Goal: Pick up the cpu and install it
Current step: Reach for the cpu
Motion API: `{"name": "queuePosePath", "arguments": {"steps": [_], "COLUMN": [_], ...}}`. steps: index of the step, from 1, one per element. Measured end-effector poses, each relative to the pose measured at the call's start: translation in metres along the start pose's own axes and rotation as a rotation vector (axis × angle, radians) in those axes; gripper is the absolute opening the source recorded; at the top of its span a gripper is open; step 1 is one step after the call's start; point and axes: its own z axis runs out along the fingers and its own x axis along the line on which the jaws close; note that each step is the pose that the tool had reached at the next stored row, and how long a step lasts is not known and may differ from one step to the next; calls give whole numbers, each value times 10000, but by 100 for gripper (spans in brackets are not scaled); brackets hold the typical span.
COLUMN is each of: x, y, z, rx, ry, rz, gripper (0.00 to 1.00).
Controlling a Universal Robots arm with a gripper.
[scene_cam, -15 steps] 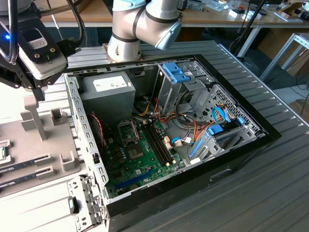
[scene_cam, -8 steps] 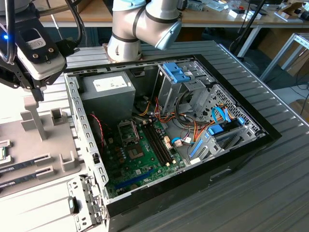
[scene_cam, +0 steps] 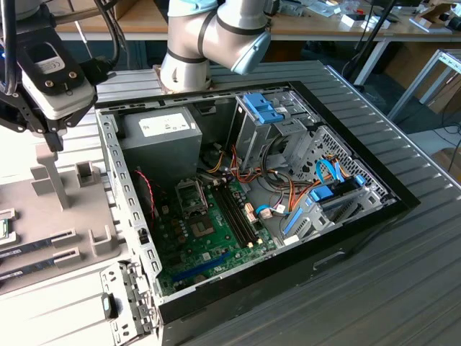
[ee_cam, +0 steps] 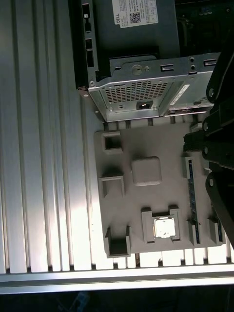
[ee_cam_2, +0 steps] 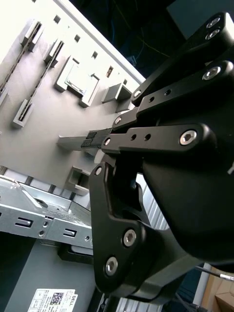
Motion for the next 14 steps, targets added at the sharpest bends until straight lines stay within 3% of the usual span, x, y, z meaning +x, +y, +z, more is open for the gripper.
{"name": "queuePosePath", "arguments": {"steps": [14], "x": [45], "y": [-3], "z": [0], "rx": [0], "ry": [0], "rz": [1], "gripper": [10]}}
